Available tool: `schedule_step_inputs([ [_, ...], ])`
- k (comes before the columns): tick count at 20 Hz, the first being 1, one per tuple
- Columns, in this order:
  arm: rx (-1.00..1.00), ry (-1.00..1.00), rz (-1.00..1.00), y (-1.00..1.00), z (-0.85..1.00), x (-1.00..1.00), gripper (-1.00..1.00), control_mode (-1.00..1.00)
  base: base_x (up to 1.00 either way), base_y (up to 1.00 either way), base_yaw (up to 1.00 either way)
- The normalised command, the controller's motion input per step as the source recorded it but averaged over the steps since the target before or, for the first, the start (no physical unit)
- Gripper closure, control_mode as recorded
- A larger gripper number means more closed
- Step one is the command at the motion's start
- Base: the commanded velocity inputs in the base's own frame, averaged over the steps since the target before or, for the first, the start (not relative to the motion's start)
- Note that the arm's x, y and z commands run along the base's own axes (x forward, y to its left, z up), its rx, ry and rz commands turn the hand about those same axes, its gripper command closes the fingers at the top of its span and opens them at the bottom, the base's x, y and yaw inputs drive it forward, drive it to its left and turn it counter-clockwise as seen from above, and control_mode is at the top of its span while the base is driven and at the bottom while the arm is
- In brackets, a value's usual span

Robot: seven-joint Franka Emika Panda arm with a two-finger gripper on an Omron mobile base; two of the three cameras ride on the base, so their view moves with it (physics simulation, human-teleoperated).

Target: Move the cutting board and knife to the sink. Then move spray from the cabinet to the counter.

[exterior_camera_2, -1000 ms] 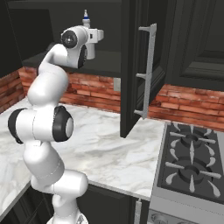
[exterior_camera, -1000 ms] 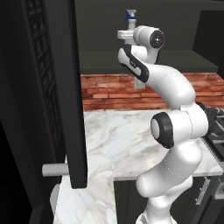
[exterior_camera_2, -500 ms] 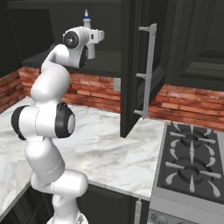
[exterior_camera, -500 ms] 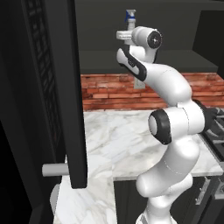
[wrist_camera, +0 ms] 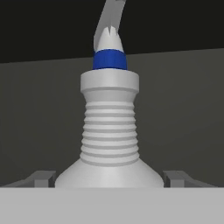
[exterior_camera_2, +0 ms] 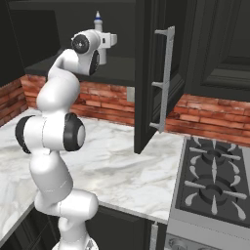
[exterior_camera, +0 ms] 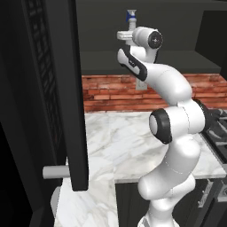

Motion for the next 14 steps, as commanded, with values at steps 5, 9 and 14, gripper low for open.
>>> schedule_step_inputs([
  [5,0.00,0.00,0.00,0.00,-0.04,0.03,1.00,-1.00,0.00,0.00,0.00],
  [9,0.00,0.00,0.00,0.00,-0.04,-0.10,1.00,-1.00,0.00,0.00,0.00],
  [14,0.00,0.00,0.00,0.00,0.00,-0.53,1.00,-1.00,0.00,0.00,0.00],
])
